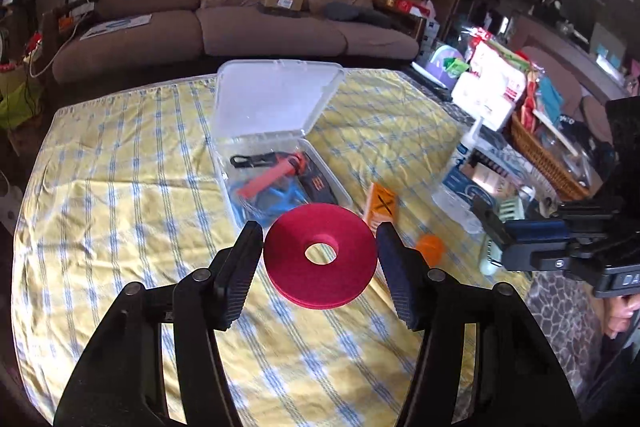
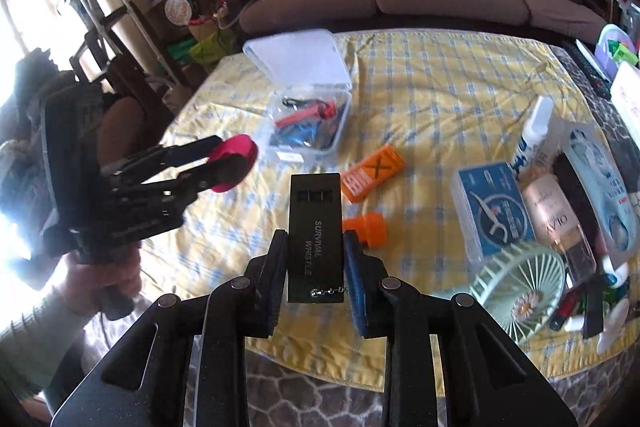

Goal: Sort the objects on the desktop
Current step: 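Place the black whistle in the clear box with the right gripper while the left holds the roll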

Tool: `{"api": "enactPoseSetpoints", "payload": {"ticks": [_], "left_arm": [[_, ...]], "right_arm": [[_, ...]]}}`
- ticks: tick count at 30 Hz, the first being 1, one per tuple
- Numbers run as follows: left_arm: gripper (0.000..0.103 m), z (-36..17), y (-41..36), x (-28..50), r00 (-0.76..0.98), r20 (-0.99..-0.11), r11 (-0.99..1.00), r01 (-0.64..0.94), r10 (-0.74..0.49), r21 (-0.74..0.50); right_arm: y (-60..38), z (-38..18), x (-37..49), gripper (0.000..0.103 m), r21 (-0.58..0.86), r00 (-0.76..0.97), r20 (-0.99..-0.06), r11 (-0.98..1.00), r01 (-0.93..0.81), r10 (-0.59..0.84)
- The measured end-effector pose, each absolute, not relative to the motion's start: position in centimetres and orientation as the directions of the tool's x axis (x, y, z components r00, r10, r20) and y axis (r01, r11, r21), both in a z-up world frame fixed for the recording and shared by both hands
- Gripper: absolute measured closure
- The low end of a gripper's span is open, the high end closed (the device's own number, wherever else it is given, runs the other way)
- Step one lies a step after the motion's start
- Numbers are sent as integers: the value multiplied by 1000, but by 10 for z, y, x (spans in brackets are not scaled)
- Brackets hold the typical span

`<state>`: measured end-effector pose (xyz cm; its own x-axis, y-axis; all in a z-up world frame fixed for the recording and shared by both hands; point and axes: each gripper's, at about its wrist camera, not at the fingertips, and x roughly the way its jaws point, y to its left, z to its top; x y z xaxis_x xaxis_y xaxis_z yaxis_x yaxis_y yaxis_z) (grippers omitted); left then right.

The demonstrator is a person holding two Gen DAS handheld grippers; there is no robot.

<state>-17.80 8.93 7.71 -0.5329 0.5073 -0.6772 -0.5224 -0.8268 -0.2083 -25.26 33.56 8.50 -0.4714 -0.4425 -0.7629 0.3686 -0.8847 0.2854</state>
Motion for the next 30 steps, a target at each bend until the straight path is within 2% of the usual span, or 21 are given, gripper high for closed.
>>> {"api": "enactPoseSetpoints", "payload": {"ticks": [4,8,11,19,30], "left_arm": [[47,77,88,-209,-550,-691,-842,-515,468,-160],[47,87,61,-217,-573,-656,-846,-491,492,-205],[47,87,40,-219,-572,-664,-852,-482,482,-204],[47,86,4,-223,-551,-664,-838,-497,506,-226],[47,82,5,-220,-506,-645,-794,-538,573,-283]], "right_arm": [[316,88,-297,76,309,-438,-762,-863,401,-476],[281,78,-330,76,275,-384,-760,-795,541,-524],[254,71,-346,76,145,-357,-794,-724,674,-491],[211,54,-370,76,10,-188,-911,-476,879,-367],[183,31,-375,76,-84,-148,-972,-321,943,-182]]}}
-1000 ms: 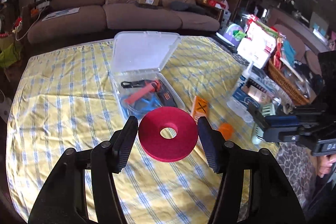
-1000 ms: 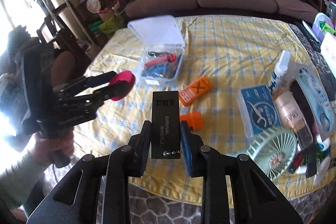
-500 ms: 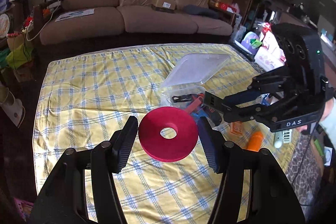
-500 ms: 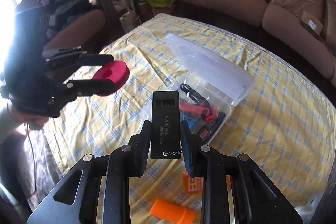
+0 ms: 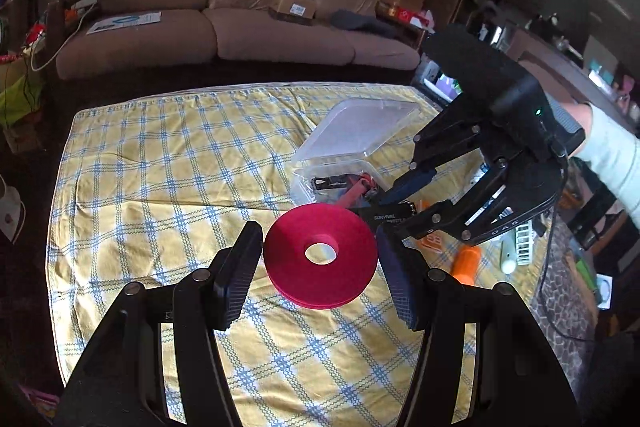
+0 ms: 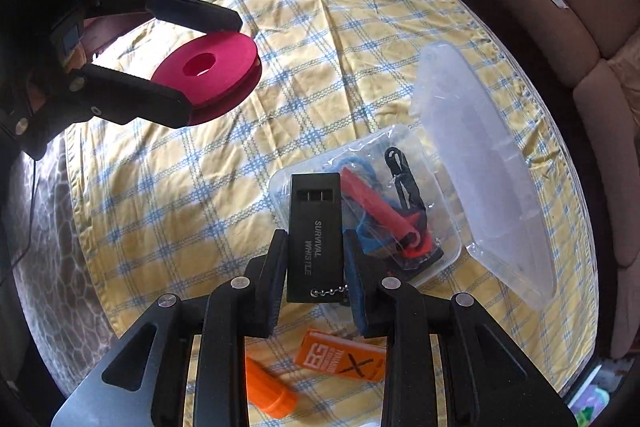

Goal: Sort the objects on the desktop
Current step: 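Place the black whistle in the clear box with the right gripper while the left holds the roll, then lower the red tape roll into the clear box and open the left gripper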

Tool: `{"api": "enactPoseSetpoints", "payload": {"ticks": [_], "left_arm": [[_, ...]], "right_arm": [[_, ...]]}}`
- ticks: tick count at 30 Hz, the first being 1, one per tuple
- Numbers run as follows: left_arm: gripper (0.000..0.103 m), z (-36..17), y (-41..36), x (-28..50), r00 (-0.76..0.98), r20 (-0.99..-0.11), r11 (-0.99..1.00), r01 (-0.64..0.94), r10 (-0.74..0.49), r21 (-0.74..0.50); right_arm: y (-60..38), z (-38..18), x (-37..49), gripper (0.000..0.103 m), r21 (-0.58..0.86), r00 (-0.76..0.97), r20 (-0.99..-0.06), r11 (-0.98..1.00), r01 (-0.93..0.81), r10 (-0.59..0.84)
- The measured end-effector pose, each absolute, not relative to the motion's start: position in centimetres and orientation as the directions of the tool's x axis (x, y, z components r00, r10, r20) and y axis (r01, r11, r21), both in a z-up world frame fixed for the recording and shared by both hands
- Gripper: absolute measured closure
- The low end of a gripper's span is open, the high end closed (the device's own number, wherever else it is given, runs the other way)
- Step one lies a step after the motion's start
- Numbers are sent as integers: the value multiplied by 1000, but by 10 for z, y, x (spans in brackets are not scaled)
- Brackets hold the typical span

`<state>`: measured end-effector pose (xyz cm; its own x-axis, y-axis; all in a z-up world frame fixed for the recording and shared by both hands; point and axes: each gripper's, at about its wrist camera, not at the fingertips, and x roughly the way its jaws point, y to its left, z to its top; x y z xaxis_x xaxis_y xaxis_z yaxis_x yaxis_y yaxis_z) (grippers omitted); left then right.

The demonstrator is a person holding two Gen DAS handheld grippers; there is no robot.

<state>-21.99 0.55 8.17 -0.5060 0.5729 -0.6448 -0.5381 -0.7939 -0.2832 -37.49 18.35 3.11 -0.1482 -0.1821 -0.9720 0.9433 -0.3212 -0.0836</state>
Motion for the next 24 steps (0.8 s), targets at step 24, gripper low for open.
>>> {"api": "enactPoseSetpoints", "payload": {"ticks": [24], "left_arm": [[46,36,148,-246,-498,-753,-748,-663,430,11]], "right_arm": [[318,93,-311,57,54,-455,-827,-853,518,-329]]}}
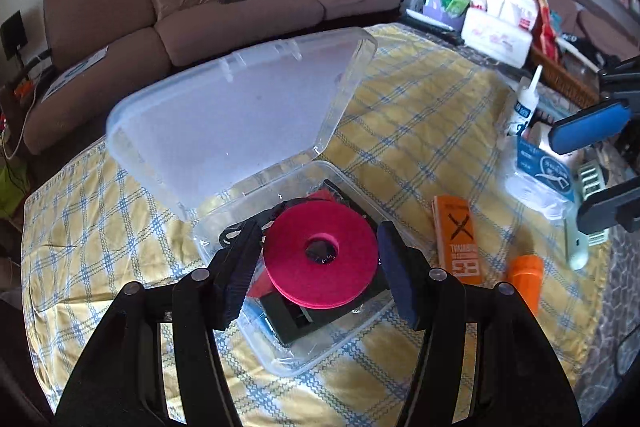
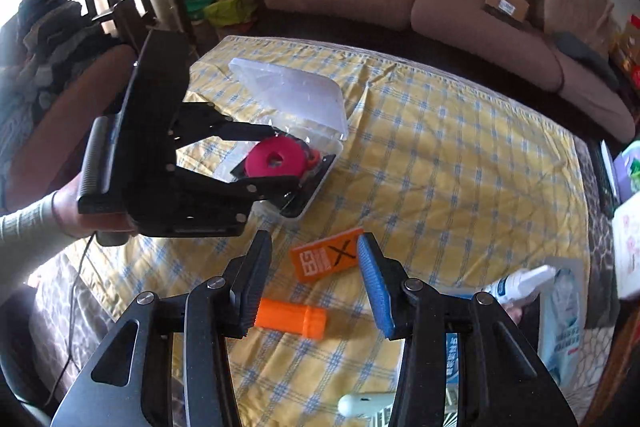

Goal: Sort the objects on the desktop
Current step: 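Lower the red tape roll into the clear box and open the left gripper, then swing the clear lid shut over the box with the right gripper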

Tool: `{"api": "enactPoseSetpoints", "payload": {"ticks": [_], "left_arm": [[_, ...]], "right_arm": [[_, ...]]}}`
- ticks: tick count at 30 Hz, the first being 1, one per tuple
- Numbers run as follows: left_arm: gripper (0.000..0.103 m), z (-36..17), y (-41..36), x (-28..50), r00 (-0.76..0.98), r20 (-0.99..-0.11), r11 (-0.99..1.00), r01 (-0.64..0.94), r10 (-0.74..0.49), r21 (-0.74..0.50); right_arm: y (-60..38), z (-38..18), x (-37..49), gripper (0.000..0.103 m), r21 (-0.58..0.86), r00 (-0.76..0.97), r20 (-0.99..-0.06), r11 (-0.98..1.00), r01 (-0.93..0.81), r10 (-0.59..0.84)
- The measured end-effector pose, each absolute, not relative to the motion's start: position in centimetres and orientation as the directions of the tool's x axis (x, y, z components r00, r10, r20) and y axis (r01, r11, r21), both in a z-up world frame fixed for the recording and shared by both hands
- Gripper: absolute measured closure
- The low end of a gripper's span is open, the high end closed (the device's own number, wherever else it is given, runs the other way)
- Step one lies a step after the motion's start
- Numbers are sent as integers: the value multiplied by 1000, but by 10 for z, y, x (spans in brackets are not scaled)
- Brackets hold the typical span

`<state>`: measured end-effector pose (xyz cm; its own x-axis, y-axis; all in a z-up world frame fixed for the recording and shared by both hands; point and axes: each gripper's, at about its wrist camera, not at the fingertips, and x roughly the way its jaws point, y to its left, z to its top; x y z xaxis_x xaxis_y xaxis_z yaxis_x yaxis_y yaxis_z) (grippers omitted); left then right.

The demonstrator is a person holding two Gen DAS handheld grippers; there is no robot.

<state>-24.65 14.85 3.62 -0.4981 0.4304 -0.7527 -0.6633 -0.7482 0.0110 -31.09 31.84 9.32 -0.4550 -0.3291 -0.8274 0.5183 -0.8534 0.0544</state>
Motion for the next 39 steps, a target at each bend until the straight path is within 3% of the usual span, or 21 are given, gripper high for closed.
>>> {"api": "enactPoseSetpoints", "payload": {"ticks": [5,10,18,20,21,26,30,34,39], "left_arm": [[40,34,141,-244,-504,-755,-772,-635,420,-6],[25,61,106,-220,-518,-685,-766,-636,512,-92],[25,94,59,-204,-571,-644,-801,-588,508,-111],[25,110,51,-219,-595,-617,-819,-554,515,-150],[27,120,49,-228,-610,-603,-829,-534,515,-168],[33,156,53,-277,-661,-552,-855,-463,508,-233],[45,146,79,-302,-621,-651,-877,-455,436,-152],[45,128,95,-295,-593,-694,-865,-494,408,-86],[47,105,97,-270,-525,-732,-835,-539,433,-108]], "right_arm": [[321,90,-304,57,55,-479,-816,-867,495,-325],[337,86,-298,56,83,-509,-806,-909,409,-303],[340,93,-299,56,145,-542,-772,-922,359,-333],[339,109,-314,66,179,-576,-734,-921,347,-360],[338,118,-325,78,209,-589,-713,-917,340,-381],[323,140,-393,81,316,-606,-669,-902,293,-431],[303,127,-420,81,296,-568,-714,-912,283,-408],[300,106,-418,81,273,-533,-752,-919,284,-388],[305,80,-398,80,258,-478,-792,-917,303,-380]]}}
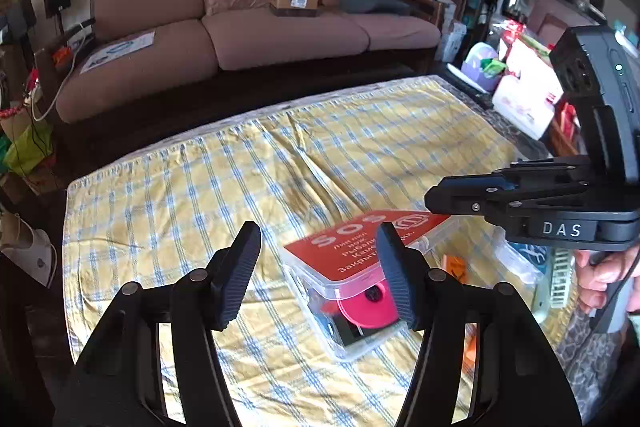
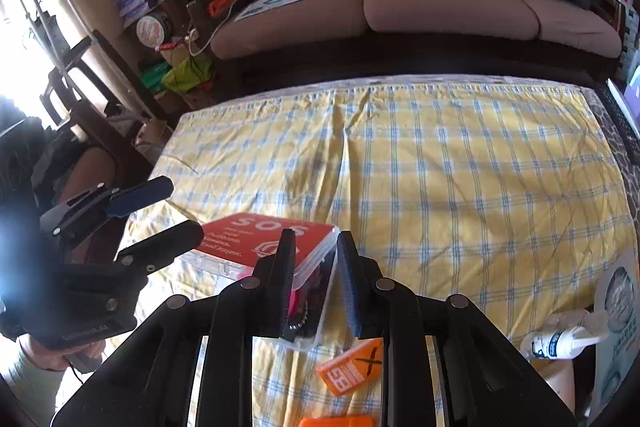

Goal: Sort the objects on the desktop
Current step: 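Swing the clear lid shut over the box with the right gripper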

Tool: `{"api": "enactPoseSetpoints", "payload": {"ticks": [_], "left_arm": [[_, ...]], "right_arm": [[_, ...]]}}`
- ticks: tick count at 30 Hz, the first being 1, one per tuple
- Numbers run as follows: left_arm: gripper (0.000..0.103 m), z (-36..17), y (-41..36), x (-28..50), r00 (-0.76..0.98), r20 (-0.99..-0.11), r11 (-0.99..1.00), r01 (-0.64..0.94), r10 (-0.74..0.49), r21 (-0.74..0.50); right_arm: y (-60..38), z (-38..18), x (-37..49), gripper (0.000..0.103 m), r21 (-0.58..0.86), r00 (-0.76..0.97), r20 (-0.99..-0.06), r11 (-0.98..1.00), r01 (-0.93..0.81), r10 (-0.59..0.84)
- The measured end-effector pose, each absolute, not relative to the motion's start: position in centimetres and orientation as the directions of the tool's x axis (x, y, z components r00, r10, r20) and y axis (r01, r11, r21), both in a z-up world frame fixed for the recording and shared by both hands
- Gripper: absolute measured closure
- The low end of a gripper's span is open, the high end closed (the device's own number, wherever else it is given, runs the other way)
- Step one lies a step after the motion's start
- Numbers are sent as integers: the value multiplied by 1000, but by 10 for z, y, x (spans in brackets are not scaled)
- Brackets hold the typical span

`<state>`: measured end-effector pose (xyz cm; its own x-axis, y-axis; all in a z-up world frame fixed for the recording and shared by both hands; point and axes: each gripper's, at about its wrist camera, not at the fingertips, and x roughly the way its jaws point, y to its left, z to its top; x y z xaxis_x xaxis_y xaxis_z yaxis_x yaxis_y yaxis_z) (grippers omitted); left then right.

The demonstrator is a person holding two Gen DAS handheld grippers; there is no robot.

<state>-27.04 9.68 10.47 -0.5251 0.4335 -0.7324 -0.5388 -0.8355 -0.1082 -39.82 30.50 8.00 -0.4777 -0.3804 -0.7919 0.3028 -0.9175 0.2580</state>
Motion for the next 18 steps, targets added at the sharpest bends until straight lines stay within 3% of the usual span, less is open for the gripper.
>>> {"api": "enactPoseSetpoints", "payload": {"ticks": [7,11,18], "left_arm": [[47,77,86,-244,-478,-770,-844,-517,423,-142],[48,48,99,-240,-458,-828,-856,-515,323,-49],[47,42,95,-241,-451,-822,-860,-503,348,-87]], "right_arm": [[301,38,-370,80,209,-429,-838,-924,320,-338],[302,30,-367,80,226,-428,-836,-926,303,-344],[290,31,-363,81,134,-463,-839,-934,332,-285]]}}
